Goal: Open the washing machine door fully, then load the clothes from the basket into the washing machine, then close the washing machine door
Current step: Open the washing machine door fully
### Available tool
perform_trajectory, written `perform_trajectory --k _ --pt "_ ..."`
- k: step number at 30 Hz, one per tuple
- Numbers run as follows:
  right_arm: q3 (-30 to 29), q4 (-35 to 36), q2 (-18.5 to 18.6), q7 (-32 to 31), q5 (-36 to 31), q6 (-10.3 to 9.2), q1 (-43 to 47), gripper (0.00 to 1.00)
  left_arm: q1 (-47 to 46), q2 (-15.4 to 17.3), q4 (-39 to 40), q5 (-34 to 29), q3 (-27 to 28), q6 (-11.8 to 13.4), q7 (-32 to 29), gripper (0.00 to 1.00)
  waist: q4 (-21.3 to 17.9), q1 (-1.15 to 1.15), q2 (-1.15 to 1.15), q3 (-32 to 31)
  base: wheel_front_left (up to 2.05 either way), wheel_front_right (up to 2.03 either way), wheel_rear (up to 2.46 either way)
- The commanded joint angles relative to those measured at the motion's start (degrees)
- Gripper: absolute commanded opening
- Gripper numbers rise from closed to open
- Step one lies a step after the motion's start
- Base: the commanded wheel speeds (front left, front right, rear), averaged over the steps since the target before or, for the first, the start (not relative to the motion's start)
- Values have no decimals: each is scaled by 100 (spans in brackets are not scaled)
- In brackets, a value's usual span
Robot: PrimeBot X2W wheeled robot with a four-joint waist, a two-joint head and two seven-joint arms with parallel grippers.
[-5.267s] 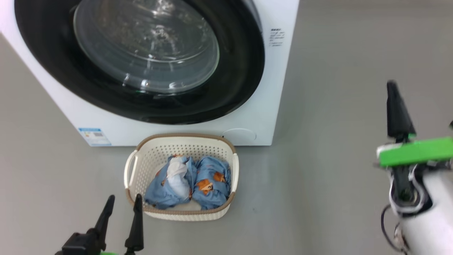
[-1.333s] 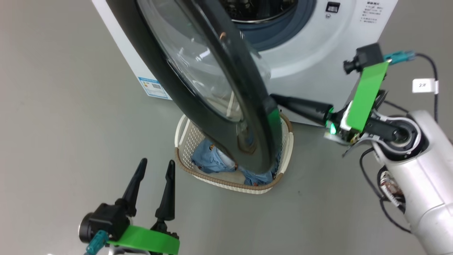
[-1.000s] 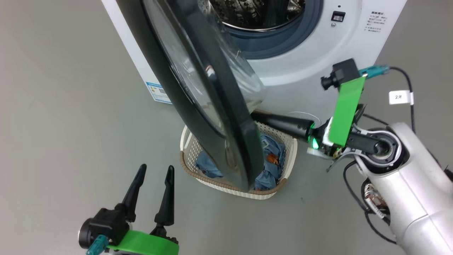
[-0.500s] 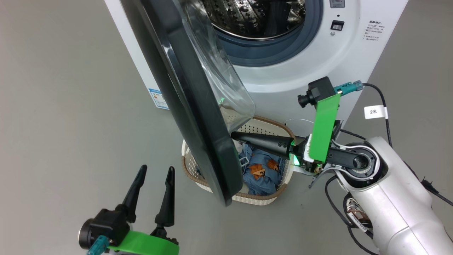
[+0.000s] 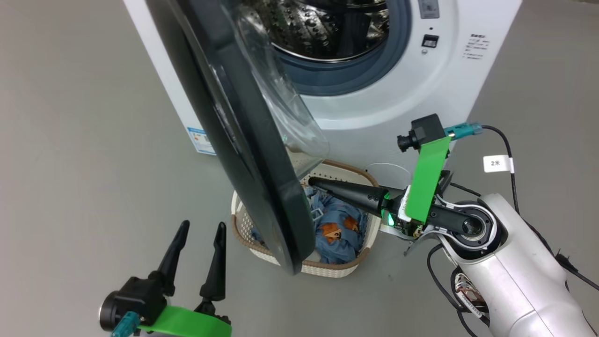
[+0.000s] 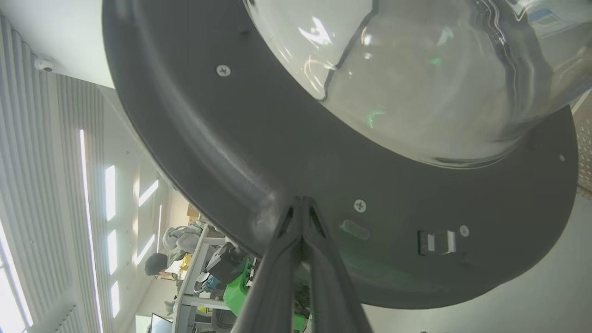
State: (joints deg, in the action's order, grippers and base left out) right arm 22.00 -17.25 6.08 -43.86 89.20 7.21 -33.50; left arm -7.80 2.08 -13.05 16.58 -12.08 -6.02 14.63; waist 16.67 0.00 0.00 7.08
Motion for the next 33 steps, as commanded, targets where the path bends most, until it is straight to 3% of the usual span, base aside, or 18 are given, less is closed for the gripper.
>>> perform_trajectory --k 1,2,3,17,26,33 --pt "-9 133 -45 101 -50 28 32 63 -13 80 80 -85 226 -32 37 100 -95 0 0 -69 0 0 0" --pt "-25 124 -29 157 -60 28 57 91 -10 80 64 -98 253 -41 37 100 -134 0 0 -87 0 0 0" --pt "-45 114 -5 224 -79 28 76 100 -6 80 50 -112 282 -50 37 100 -173 0 0 -103 0 0 0" --pt "-218 337 546 1745 -480 28 577 100 20 80 7 -265 736 -136 37 100 -643 0 0 -196 0 0 0" --pt "145 469 1037 3152 -679 28 929 100 137 80 -10 -342 930 -145 37 100 -884 0 0 -323 0 0 0" --pt "813 371 1543 4504 -1079 28 1097 100 209 104 -1 -352 1005 -146 37 100 -1000 0 0 -394 0 0 0"
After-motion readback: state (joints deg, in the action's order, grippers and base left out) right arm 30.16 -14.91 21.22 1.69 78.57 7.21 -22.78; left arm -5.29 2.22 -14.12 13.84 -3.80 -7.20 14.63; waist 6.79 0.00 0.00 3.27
